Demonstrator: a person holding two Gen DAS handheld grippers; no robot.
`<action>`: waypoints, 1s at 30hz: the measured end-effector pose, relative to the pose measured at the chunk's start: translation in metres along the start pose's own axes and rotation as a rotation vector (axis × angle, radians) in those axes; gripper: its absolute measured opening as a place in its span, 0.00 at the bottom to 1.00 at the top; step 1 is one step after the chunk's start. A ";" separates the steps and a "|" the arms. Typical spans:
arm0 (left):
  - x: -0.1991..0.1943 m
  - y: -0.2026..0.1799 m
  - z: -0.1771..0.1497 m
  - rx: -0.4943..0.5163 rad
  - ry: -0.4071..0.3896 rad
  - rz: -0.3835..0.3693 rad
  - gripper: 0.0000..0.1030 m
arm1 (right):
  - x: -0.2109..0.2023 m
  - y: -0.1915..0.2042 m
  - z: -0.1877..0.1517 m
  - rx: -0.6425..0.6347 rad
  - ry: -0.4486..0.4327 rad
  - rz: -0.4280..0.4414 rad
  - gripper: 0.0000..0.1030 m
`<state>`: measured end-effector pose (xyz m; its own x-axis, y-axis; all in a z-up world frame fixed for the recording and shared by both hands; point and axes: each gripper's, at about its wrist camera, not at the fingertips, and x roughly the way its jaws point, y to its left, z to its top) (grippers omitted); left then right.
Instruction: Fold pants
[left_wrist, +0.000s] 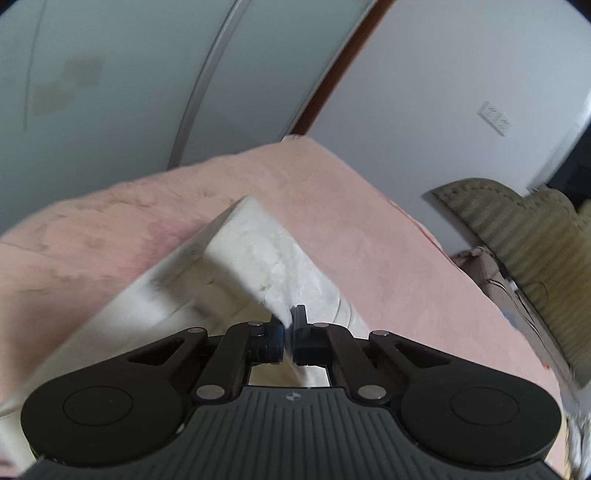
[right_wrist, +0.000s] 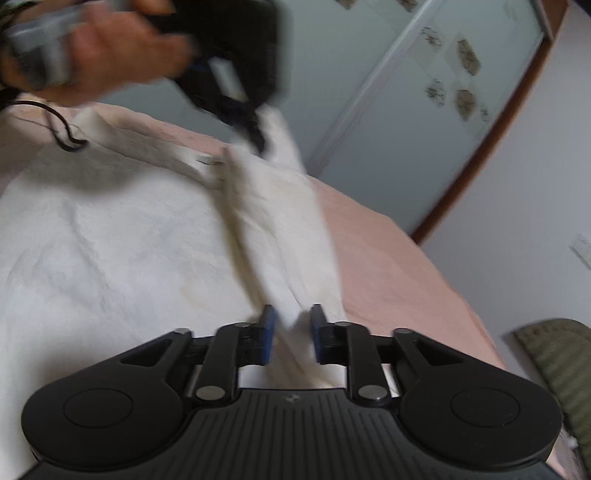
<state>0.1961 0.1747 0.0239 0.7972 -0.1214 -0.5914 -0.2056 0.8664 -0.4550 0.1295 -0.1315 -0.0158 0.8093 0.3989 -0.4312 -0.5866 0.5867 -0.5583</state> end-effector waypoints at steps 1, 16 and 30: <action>-0.011 0.007 -0.006 0.009 -0.001 -0.024 0.03 | -0.006 -0.003 -0.003 -0.004 0.009 -0.015 0.42; -0.061 0.056 -0.065 0.060 0.045 -0.093 0.03 | -0.016 -0.020 -0.032 -0.069 0.190 -0.050 0.36; -0.083 0.067 -0.067 0.104 0.024 -0.078 0.03 | -0.091 0.016 -0.030 0.119 0.182 0.052 0.09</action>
<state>0.0780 0.2104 -0.0028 0.7942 -0.2009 -0.5735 -0.0827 0.8992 -0.4296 0.0457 -0.1790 -0.0069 0.7529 0.3034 -0.5840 -0.6111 0.6518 -0.4492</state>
